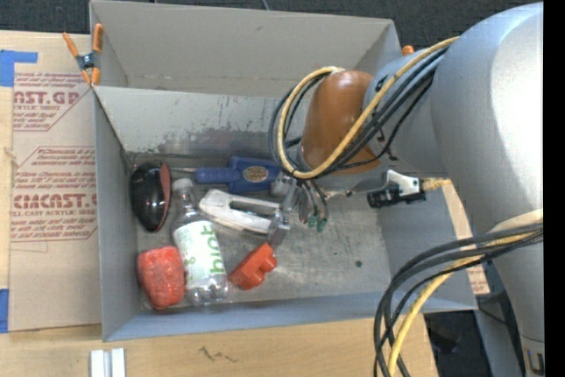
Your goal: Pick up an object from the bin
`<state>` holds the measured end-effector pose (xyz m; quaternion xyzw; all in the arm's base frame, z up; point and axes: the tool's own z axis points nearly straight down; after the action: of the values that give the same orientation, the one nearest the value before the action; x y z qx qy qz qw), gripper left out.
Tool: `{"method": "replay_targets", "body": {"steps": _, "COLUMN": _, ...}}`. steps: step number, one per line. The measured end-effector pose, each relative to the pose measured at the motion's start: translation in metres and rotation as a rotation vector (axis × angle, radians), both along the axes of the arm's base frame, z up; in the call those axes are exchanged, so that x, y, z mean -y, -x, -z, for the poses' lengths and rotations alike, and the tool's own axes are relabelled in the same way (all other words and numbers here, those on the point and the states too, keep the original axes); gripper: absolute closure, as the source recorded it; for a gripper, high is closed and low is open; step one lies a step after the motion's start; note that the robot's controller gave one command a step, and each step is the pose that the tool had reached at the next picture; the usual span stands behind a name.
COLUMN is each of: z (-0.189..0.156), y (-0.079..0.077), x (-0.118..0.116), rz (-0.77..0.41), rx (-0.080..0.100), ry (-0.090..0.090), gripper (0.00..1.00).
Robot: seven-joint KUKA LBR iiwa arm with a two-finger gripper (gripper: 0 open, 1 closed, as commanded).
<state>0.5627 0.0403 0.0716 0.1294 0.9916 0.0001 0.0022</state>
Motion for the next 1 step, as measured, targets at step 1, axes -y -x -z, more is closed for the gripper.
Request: {"method": "replay_targets", "body": {"steps": 1, "z": -0.0003, "y": 0.0017, "x": -0.0042, "rz": 0.031, "rx": 0.002, "ry": 0.001, "gripper": 0.0}}
